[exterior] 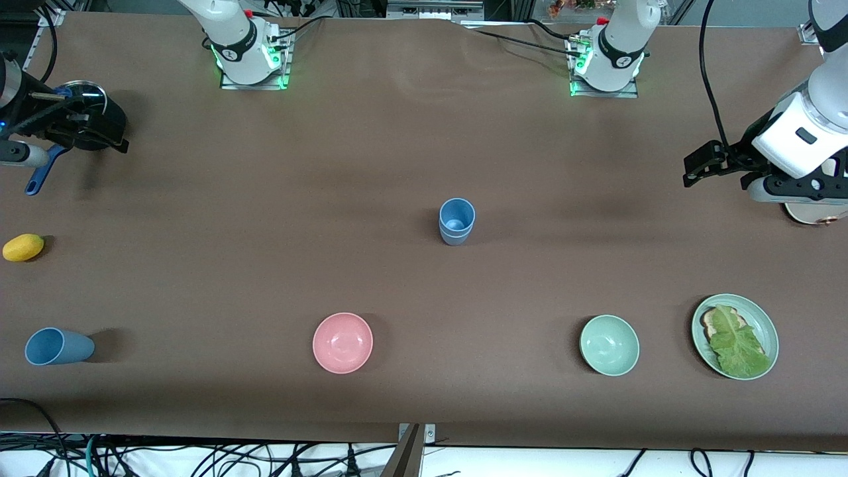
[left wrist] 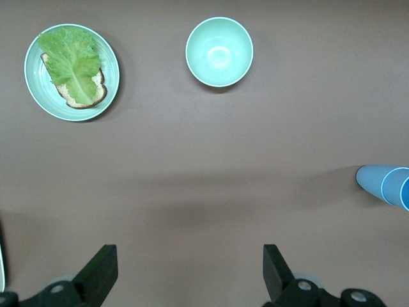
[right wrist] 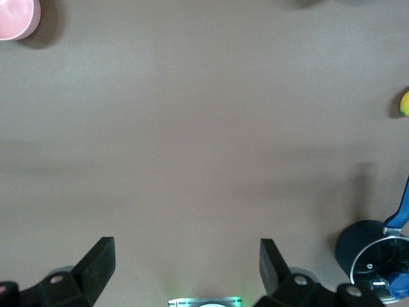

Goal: Stack blue cups with both arms

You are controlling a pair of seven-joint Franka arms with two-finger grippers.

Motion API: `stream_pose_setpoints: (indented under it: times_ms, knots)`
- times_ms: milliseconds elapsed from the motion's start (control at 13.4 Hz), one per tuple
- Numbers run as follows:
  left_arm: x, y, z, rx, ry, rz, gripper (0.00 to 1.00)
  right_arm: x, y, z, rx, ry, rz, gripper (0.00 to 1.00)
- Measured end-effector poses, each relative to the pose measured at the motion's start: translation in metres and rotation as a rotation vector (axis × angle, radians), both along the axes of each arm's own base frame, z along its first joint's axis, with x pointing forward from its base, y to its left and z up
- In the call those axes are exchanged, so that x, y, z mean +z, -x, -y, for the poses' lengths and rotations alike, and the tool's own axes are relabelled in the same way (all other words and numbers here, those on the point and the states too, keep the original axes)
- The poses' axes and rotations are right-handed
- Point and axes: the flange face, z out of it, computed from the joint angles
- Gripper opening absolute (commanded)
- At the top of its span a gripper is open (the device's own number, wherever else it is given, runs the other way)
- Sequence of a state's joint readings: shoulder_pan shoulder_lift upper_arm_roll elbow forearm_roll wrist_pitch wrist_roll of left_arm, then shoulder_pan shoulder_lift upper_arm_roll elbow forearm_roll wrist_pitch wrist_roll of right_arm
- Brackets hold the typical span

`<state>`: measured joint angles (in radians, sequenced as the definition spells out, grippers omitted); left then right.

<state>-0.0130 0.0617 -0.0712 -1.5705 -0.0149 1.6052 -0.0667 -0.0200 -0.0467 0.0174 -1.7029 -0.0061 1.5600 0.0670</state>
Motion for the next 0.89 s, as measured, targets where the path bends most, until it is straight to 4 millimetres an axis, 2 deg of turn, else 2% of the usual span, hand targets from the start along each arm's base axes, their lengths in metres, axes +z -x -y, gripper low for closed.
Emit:
stream_pose_setpoints:
  times_ms: [893]
  knots:
    - [-0.0002,0.0,-0.0009,0.002,0.0,-0.002,1.0,0.0024,-0.0057,-0.0041,0.007,0.0,0.02,1.0]
